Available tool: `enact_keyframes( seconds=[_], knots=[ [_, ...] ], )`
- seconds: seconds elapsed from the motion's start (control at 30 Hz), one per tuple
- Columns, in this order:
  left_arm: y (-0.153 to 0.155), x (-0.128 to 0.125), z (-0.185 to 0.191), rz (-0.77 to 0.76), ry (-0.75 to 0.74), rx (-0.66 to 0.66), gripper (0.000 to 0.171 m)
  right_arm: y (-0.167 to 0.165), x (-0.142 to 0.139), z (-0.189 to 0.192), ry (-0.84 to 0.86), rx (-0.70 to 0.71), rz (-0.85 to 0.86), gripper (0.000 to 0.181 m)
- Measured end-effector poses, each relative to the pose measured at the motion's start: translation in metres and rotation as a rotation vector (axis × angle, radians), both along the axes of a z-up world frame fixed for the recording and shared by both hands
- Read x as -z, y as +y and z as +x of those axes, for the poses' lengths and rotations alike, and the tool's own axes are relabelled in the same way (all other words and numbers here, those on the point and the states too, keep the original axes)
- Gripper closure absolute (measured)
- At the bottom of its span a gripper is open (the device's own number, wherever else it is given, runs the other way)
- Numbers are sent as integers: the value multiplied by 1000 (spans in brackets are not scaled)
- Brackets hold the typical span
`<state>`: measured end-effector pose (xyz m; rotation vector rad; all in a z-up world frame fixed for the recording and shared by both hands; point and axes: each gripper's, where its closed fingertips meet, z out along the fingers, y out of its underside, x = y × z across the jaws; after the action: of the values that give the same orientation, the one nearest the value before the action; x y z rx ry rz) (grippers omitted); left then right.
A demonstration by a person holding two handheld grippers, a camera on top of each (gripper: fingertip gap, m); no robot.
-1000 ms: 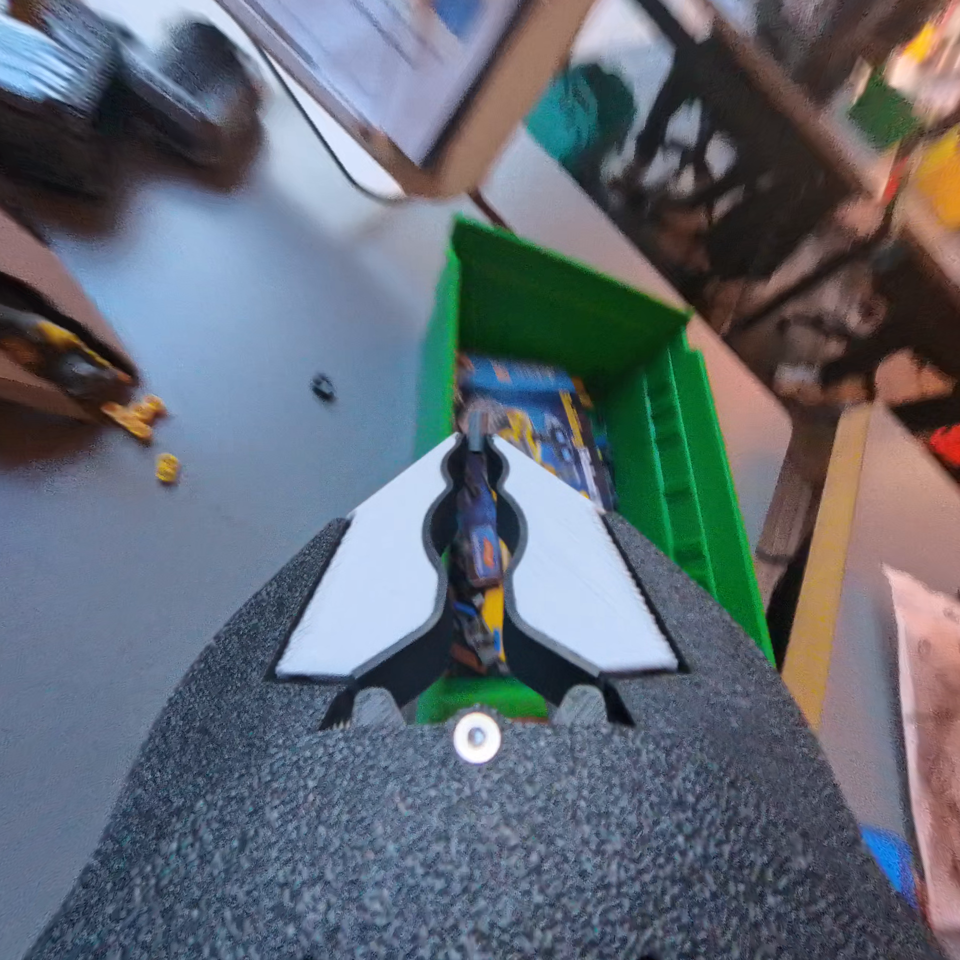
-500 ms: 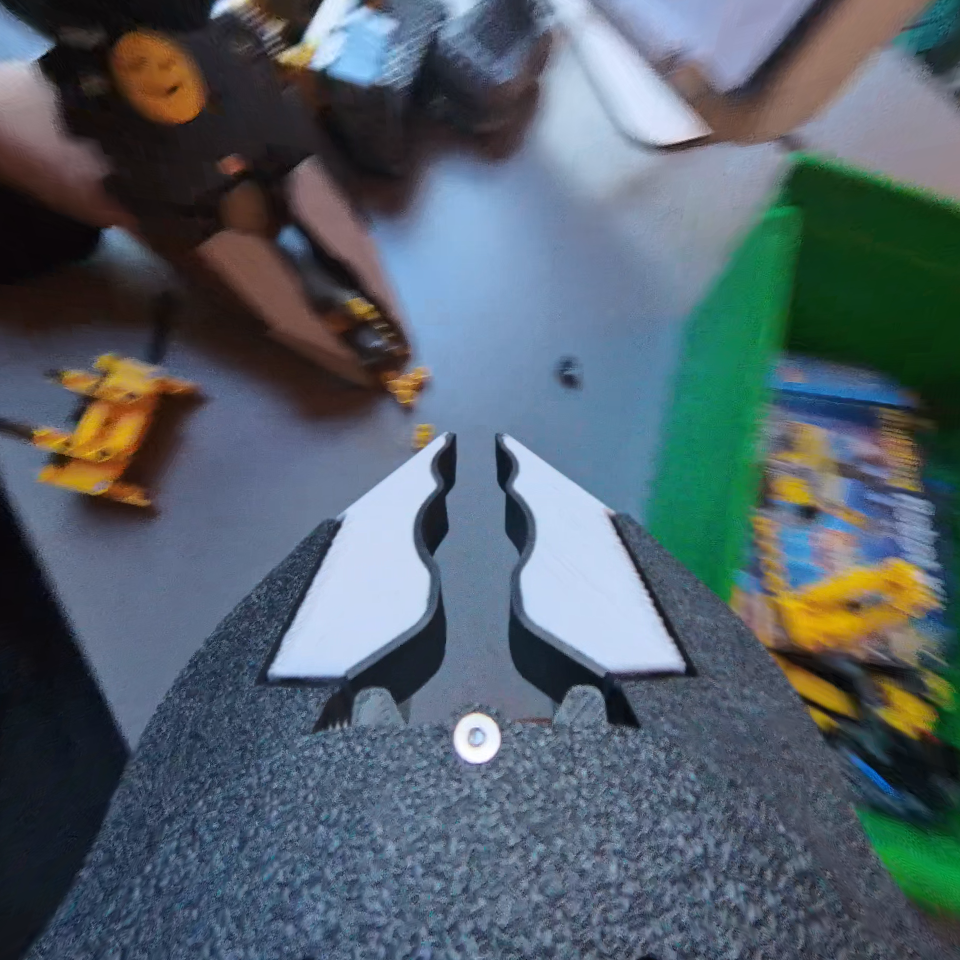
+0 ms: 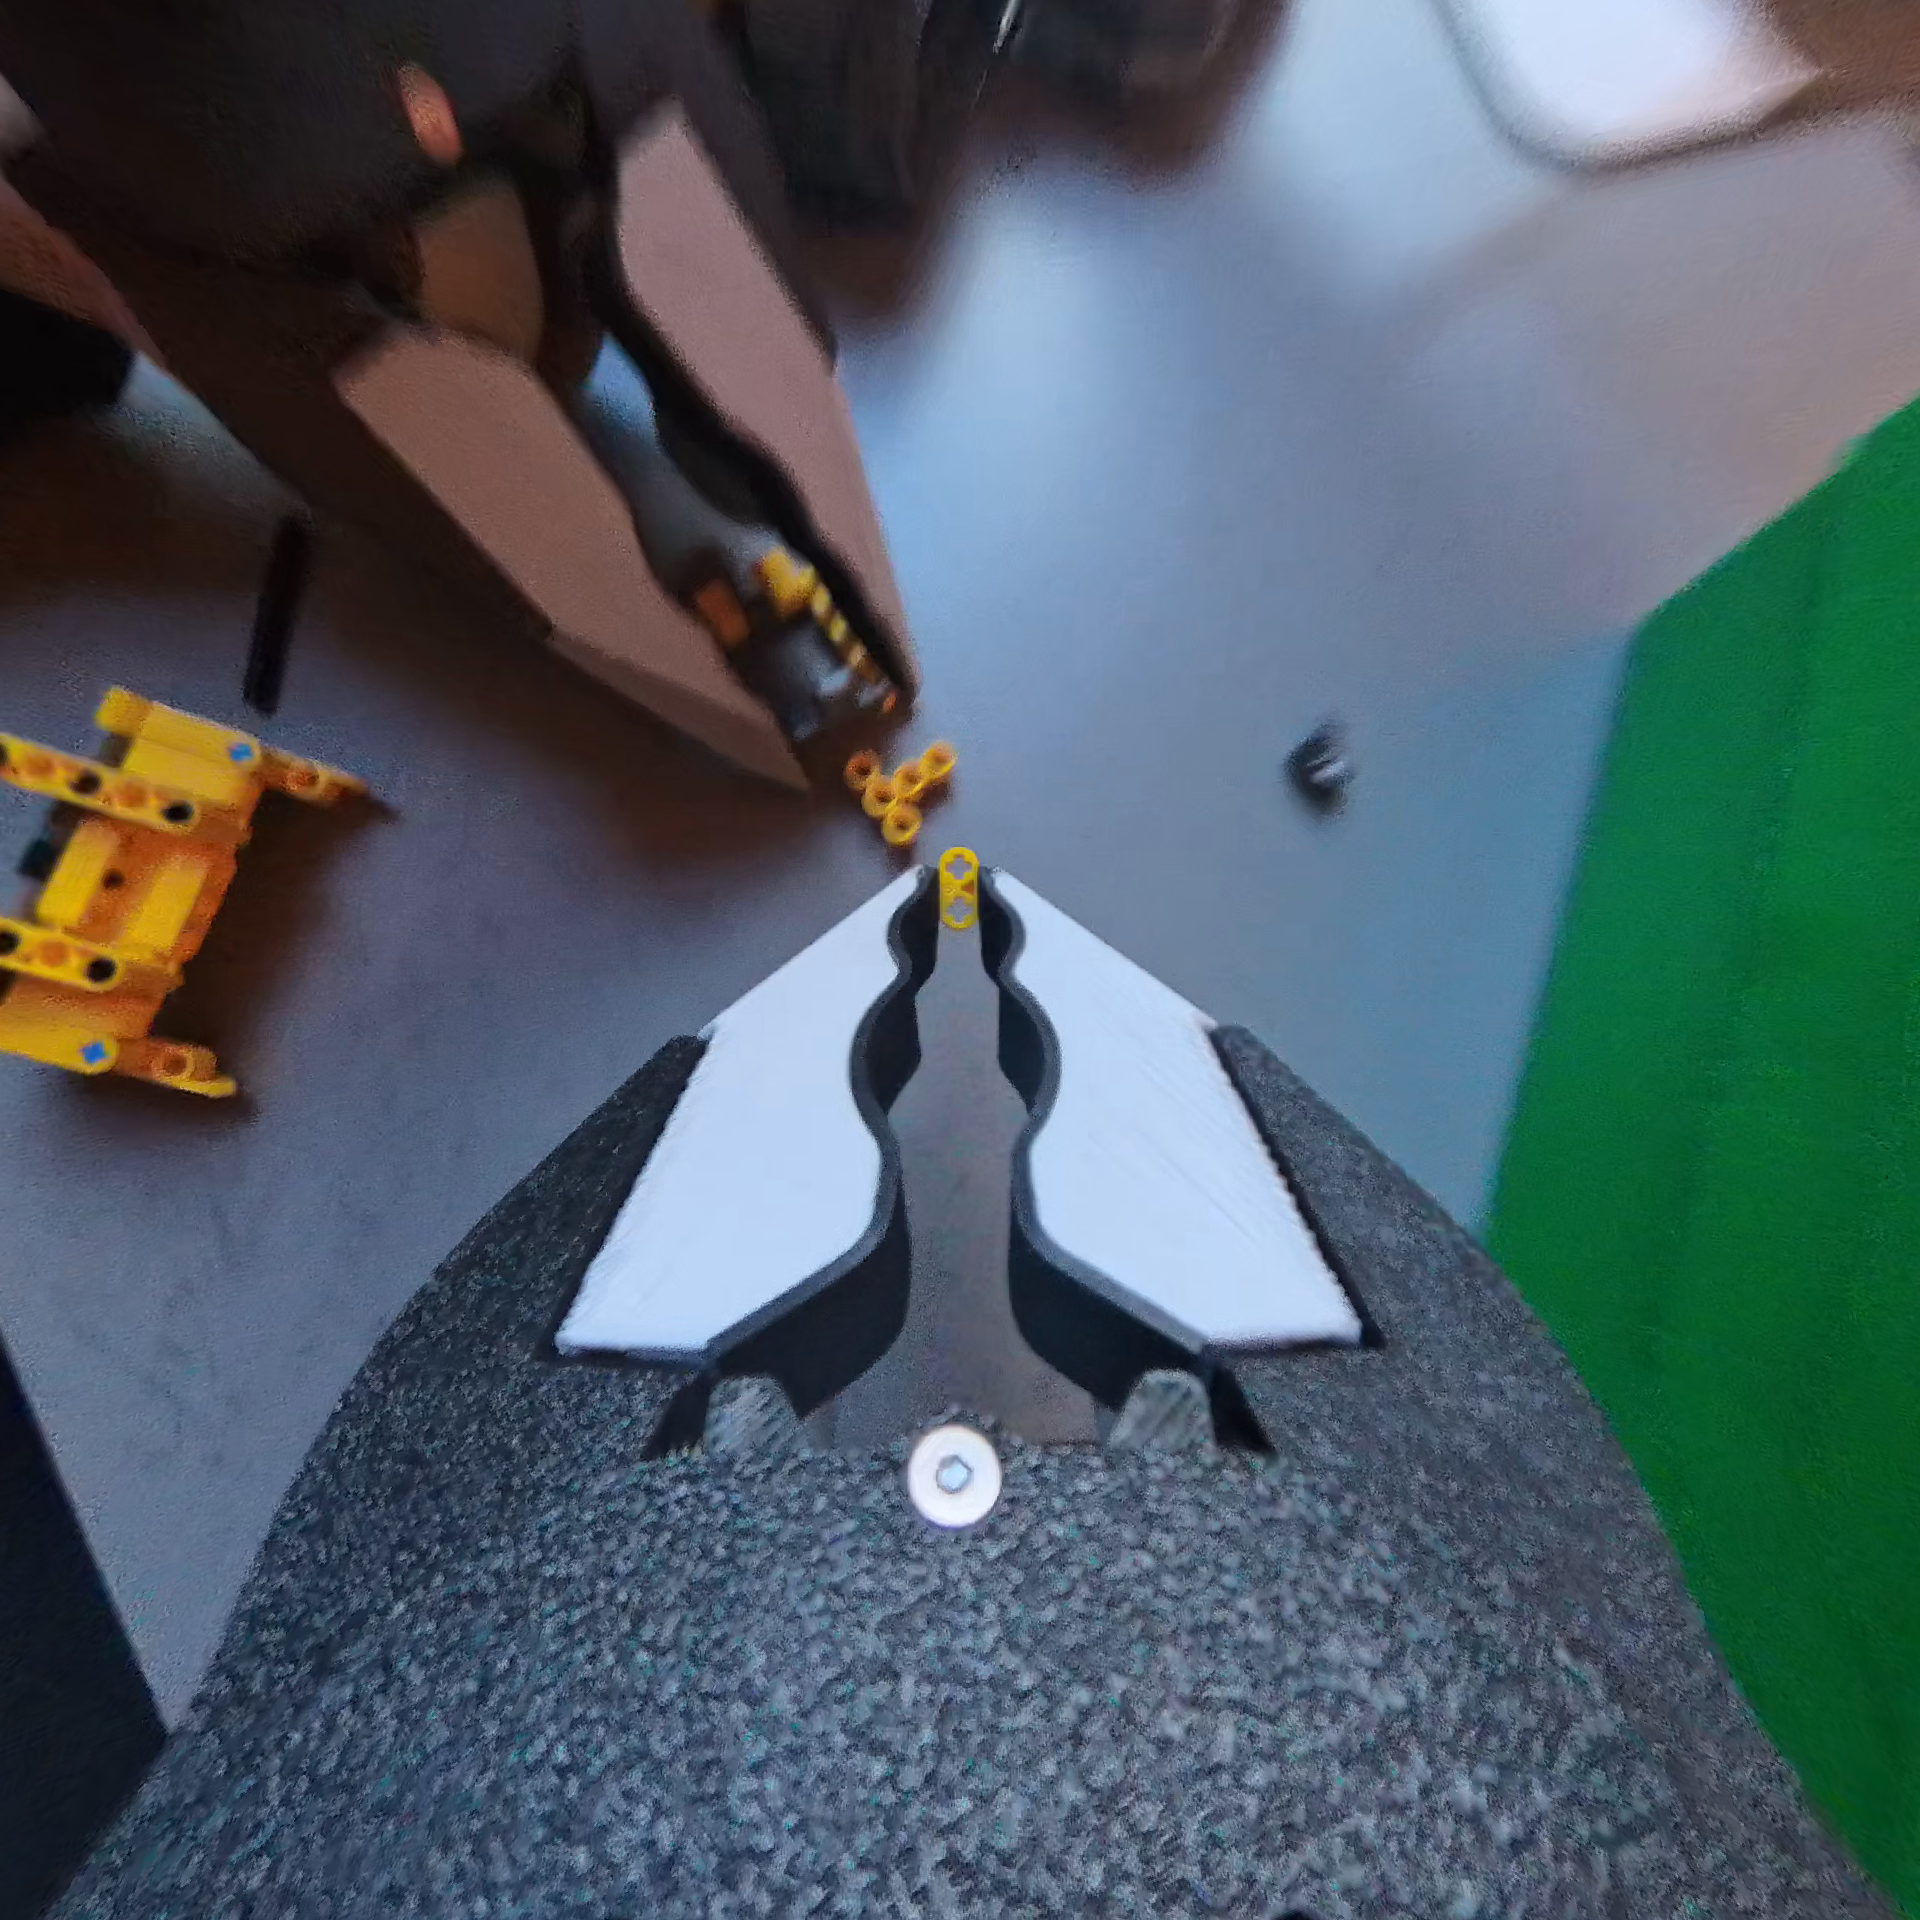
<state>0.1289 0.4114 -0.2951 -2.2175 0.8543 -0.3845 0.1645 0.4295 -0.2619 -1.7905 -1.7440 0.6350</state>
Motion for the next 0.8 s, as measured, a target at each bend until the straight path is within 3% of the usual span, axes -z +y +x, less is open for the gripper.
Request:
enact_keyframes(
  seconds=[0.03, 0.17, 0.23, 0.3, 0.33, 0.47, 0.53, 0.67, 0.8],
  knots=[
    [0, 0, 0, 0, 1, 0, 144, 9, -23, 2, 52, 30, 67, 177],
    [0, 0, 0, 1, 1, 0, 144, 87, -114, 43, 210, 295, 255, 177],
    [0, 0, 0, 2, 7, 1, 144, 127, -114, 71, 140, 395, 218, 174],
    [0, 0, 0, 1, 6, 3, 144, 144, -97, 87, 31, 441, 140, 148],
    [0, 0, 0, 1, 5, 4, 144, 145, -95, 89, 23, 440, 127, 147],
    [1, 0, -5, -2, 16, -10, 144, 129, -100, 81, 67, 413, 115, 153],
    [1, 0, -9, -5, 22, -18, 144, 86, -94, 54, 125, 269, 31, 159],
    [1, 0, -10, -8, 16, -19, 144, 4, -34, 12, 26, -1, -79, 158],
    [1, 0, -10, -8, 10, -19, 144, -22, 11, -16, -11, -56, -167, 149]
  ],
)
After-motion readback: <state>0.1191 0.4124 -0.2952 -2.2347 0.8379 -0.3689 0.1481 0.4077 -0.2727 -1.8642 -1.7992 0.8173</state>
